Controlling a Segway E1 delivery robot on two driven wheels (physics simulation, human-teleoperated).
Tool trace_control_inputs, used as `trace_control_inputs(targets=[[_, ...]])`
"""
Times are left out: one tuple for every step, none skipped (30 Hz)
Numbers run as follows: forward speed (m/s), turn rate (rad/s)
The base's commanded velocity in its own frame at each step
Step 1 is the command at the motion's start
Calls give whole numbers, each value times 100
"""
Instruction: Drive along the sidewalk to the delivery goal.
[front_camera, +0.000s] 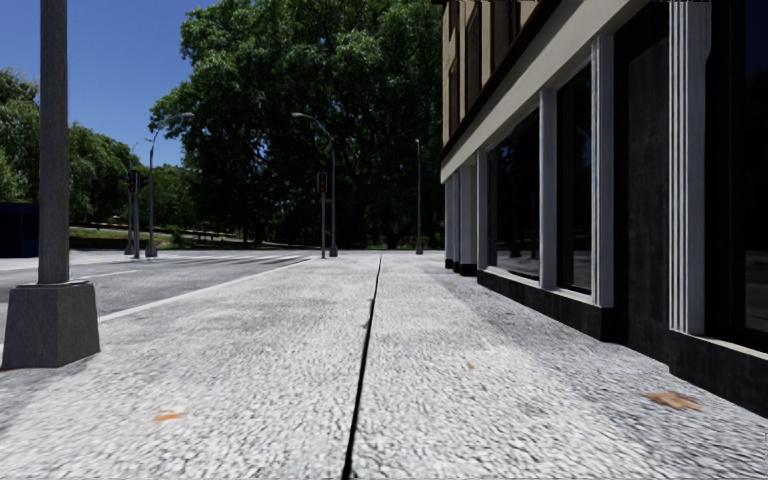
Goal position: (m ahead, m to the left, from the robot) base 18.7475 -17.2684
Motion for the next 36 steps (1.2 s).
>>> trace_control_inputs(targets=[[200, 0], [200, 0], [200, 0], [200, 0], [200, 0], [200, 0], [200, 0], [200, 0], [200, 0], [200, 0], [200, 0], [200, 0], [200, 0], [200, 0], [200, 0], [200, 0], [200, 0], [200, 0], [200, 0], [200, 0], [200, 0], [200, 0], [200, 0], [200, 0], [200, 0], [200, 0], [200, 0], [200, 0], [200, 0], [200, 0], [200, 0], [200, 0], [200, 0], [200, 0], [200, 0], [200, 0]])
